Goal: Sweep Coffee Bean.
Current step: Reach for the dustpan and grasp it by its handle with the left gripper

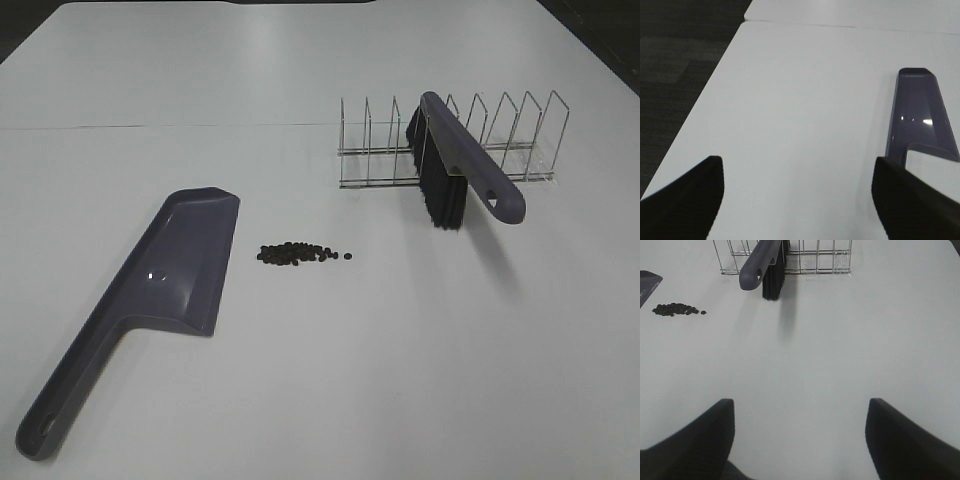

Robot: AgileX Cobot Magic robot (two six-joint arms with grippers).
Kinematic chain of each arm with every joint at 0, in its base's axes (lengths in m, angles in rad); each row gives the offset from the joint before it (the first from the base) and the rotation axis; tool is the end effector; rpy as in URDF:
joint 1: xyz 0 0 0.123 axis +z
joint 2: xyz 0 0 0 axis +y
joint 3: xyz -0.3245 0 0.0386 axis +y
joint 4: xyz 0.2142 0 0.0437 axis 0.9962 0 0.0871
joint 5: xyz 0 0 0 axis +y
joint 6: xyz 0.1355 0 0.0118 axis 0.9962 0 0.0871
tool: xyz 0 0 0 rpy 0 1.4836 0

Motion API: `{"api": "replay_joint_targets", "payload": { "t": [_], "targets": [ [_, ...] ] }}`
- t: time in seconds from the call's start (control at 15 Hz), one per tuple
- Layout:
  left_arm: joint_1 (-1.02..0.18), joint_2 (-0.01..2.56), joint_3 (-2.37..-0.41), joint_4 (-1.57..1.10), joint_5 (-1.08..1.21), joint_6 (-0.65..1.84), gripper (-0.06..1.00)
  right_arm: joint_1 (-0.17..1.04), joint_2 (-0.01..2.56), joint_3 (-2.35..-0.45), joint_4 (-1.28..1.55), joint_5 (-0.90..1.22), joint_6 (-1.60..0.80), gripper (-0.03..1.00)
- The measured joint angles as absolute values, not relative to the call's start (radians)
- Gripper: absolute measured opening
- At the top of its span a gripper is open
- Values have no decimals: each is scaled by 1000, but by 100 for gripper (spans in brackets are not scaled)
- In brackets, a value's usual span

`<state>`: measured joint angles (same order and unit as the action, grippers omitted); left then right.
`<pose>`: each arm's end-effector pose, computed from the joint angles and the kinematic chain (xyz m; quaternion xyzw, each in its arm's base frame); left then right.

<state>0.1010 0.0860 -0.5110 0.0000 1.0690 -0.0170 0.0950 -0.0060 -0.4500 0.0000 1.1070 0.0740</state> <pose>-0.0273 -0.0028 0.2455 -0.0515 0.8727 0.0204 0.4851 -0.0366 -0.0035 0.2205 -0.0092 0.8759 0.0407 0.4808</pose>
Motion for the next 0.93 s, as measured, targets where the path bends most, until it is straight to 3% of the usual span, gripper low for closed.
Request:
{"api": "replay_joint_targets", "payload": {
  "t": [0.93],
  "targets": [
    [101,841,-722,-98,992,83,74,95,-6,-450,0,1107,74,64]
  ]
}}
